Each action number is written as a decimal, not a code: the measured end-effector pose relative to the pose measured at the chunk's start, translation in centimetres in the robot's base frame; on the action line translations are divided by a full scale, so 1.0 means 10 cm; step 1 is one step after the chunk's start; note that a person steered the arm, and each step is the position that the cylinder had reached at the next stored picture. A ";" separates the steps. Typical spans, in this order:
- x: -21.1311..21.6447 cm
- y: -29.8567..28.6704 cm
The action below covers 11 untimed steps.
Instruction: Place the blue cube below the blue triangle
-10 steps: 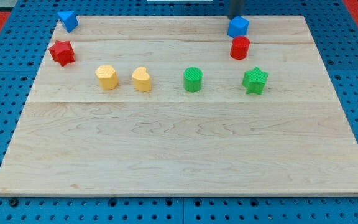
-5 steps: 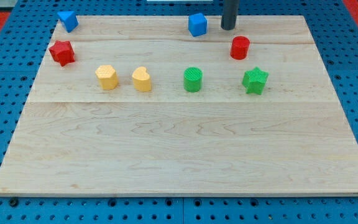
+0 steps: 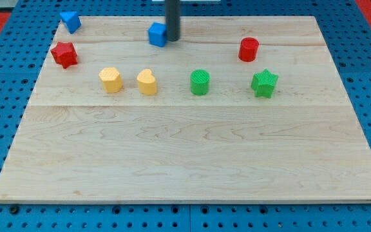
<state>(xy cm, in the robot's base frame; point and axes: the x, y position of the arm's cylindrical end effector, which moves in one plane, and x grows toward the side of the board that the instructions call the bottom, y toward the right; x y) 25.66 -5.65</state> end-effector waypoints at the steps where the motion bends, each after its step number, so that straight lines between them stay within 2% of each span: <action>1: -0.07 -0.32; 2: -0.28 -0.12; 3: -0.34 -0.32; 4: -0.34 -0.88; 5: -0.33 -0.64; 6: -0.21 -0.47; 7: -0.16 -0.88; 9: 0.11 -0.60; 11: 0.10 -1.24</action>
<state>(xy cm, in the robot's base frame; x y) 26.65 -18.08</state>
